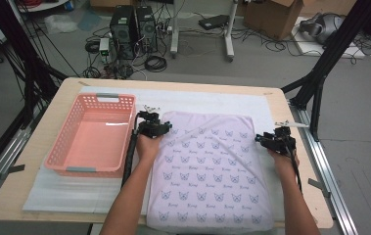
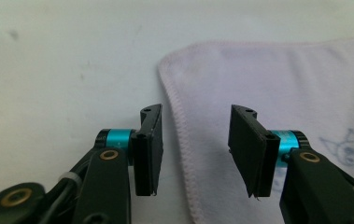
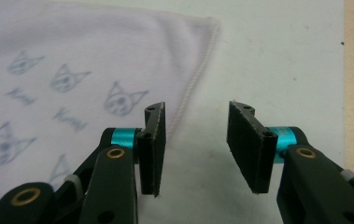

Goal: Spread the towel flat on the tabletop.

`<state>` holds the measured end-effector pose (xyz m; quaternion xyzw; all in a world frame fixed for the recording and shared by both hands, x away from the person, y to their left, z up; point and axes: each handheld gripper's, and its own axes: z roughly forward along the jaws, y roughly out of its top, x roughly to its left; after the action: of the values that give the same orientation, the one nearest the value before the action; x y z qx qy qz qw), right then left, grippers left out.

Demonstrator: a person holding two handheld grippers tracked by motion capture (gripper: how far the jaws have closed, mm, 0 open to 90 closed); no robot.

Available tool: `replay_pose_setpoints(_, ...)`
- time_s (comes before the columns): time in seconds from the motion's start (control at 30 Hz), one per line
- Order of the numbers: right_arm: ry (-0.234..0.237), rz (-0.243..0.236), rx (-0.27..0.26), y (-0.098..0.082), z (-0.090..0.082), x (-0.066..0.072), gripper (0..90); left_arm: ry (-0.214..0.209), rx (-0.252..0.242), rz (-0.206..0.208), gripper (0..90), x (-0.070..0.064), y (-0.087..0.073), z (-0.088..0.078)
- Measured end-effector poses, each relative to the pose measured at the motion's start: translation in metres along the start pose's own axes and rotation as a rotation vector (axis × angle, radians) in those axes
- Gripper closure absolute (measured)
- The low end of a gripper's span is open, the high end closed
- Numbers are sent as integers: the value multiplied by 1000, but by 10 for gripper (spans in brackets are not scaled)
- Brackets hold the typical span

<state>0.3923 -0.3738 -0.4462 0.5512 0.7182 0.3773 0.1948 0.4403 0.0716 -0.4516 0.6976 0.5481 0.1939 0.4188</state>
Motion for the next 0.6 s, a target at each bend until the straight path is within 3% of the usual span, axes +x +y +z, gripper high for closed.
replay_pose_setpoints(0.13, 10, -7, -16, 7, 13, 2, 628, 17, 18, 22, 573, -3, 4, 7)
replay_pose_setpoints(0.17, 14, -9, -10, 9, 17, 3, 626, 41, 18, 39, 595, -5, 4, 7)
replay_pose_setpoints(0.23, 2, -32, -2, 13, 23, 8, 631, 71, 18, 55, 700, -4, 4, 7)
replay_pose_setpoints(0.27, -11, -55, 10, 15, 25, 10, 675, 49, 20, 42, 833, -1, 4, 6)
replay_pose_setpoints(0.3, -22, -94, 26, 18, 26, 12, 808, 44, 16, 30, 866, 0, 4, 7)
replay_pose_setpoints(0.33, 0, -112, 35, 19, 26, 14, 875, 54, 16, 36, 870, -1, 5, 6)
replay_pose_setpoints(0.4, -26, -132, 50, 22, 28, 16, 887, 102, 11, 48, 875, -1, 5, 6)
replay_pose_setpoints(0.47, -88, -135, 51, 26, 29, 14, 891, 135, 1, 36, 876, 4, 5, 5)
replay_pose_setpoints(0.53, -90, -94, 41, 27, 30, 8, 890, 106, 5, 12, 869, 7, 5, 3)
replay_pose_setpoints(0.6, -81, -79, 28, 27, 30, 8, 880, 59, -7, 33, 775, 7, 5, 2)
